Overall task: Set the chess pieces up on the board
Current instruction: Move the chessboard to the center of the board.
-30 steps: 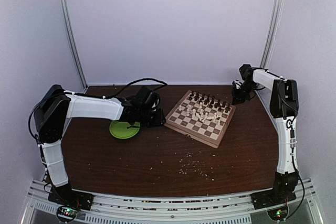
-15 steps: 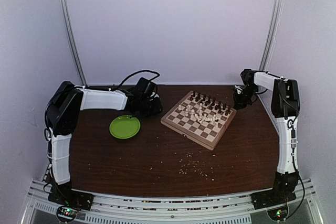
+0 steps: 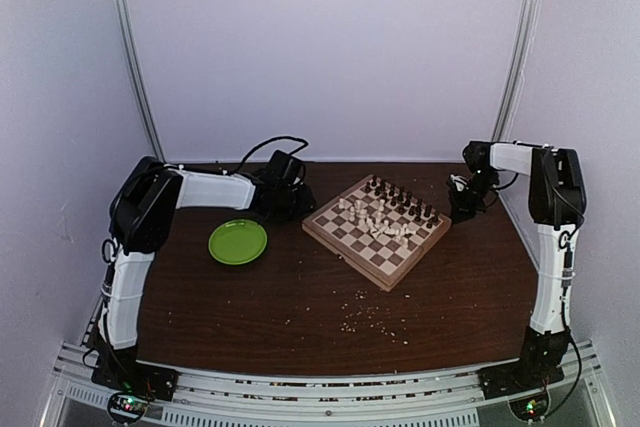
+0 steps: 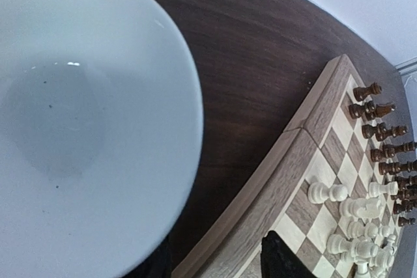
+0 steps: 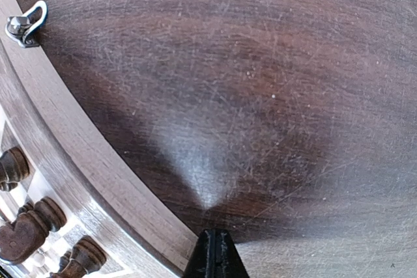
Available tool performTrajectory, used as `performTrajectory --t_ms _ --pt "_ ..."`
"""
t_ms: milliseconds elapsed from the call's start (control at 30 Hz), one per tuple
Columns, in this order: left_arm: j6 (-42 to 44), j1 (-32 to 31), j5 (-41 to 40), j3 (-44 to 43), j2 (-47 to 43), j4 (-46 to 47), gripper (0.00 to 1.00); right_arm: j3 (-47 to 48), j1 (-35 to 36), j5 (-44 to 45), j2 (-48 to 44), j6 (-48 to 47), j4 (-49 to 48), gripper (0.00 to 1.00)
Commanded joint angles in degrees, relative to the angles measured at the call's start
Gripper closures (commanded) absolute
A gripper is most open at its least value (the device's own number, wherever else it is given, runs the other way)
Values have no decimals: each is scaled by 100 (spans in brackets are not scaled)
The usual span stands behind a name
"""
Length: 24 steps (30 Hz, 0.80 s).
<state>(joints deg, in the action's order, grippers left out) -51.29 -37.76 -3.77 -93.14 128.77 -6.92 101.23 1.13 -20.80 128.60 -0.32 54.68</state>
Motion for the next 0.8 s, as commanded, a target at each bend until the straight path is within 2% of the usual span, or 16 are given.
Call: performTrajectory --t_ms 0,167,533,667,767 --pt "237 87 105 -655 449 175 51 -214 10 -72 -160 -56 -27 99" --pt "255 93 401 -1375 983 -102 51 -295 2 -123 -192 -144 -11 97" --pt "312 44 1157 -1442 1090 -23 54 -437 -7 -225 -297 -440 -77 94" --pt "434 12 1299 -1681 1226 -450 54 -487 14 -993 -375 -665 256 94" --pt "483 13 1389 -1675 1248 -475 56 -648 60 -1055 -489 -629 257 94"
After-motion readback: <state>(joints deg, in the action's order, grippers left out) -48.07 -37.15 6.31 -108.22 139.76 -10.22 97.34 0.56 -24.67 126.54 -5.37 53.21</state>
